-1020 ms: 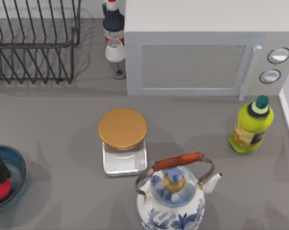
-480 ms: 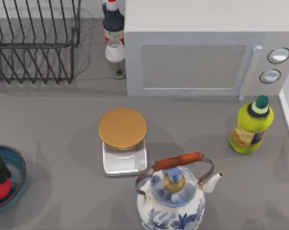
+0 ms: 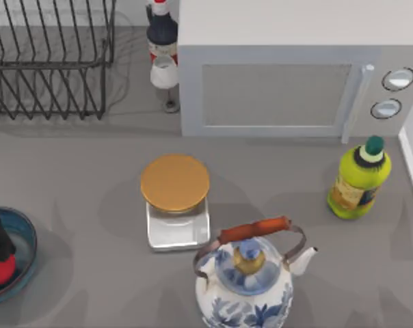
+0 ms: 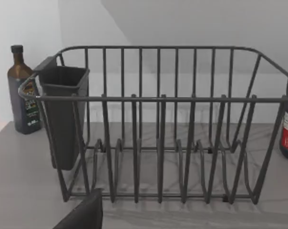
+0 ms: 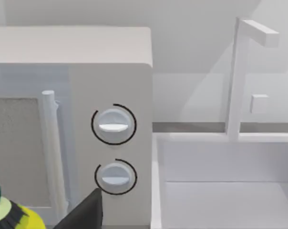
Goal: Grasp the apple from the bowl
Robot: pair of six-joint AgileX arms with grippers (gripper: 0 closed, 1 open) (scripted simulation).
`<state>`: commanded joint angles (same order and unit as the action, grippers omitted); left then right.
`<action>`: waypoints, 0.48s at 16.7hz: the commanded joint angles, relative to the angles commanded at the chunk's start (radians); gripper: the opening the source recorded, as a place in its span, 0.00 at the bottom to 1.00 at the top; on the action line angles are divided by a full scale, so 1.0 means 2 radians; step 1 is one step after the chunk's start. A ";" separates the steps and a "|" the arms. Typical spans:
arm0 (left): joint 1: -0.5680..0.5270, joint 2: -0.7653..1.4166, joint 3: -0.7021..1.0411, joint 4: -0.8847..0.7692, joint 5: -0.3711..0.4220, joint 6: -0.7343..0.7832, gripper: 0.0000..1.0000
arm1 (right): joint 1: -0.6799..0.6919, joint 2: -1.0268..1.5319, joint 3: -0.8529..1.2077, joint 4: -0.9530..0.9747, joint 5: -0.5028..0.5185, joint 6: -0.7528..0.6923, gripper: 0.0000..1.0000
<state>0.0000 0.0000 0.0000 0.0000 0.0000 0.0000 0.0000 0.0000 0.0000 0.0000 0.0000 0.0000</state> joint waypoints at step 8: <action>0.000 0.114 0.088 -0.104 0.000 0.002 1.00 | 0.000 0.000 0.000 0.000 0.000 0.000 1.00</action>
<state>0.0007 0.2287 0.1759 -0.2088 0.0001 0.0040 0.0000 0.0000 0.0000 0.0000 0.0000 0.0000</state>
